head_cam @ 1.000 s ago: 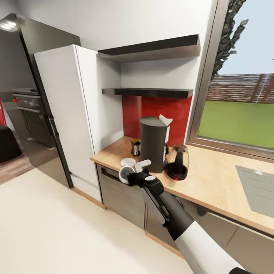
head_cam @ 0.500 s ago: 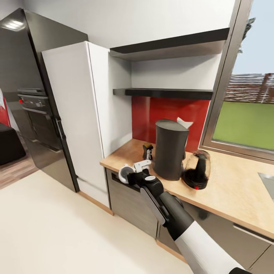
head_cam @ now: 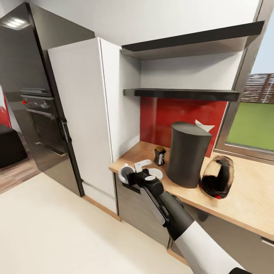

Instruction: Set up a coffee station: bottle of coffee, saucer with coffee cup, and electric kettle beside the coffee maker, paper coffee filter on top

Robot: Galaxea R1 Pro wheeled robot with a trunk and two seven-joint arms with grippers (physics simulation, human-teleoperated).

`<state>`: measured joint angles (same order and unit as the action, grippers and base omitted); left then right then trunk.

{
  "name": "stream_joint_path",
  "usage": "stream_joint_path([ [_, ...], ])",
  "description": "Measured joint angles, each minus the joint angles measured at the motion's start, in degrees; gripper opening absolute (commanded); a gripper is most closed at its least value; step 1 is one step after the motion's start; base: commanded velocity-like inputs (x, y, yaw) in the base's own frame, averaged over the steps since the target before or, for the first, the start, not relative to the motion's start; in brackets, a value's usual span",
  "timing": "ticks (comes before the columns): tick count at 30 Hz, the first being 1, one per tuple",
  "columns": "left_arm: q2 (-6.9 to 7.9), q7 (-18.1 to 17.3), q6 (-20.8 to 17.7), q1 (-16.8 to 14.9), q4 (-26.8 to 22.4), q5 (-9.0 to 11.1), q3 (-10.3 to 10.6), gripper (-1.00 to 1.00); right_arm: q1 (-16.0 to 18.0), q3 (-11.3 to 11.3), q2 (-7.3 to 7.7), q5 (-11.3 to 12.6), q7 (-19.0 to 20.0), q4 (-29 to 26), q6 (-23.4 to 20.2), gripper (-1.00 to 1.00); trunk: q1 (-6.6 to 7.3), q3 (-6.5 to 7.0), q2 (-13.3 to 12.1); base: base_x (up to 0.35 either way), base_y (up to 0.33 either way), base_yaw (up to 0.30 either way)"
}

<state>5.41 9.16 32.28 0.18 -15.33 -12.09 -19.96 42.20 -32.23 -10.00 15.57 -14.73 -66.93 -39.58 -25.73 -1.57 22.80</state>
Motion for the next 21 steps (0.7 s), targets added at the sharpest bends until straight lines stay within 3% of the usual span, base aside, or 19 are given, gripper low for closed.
stream_joint_path([
  [21,0.05,0.0,0.0,0.0,0.1,0.0,0.0,1.00,0.0,0.1,0.00,0.0,0.0,0.0,0.0,-1.00,0.00,0.00,0.0,0.194,0.284,0.000],
])
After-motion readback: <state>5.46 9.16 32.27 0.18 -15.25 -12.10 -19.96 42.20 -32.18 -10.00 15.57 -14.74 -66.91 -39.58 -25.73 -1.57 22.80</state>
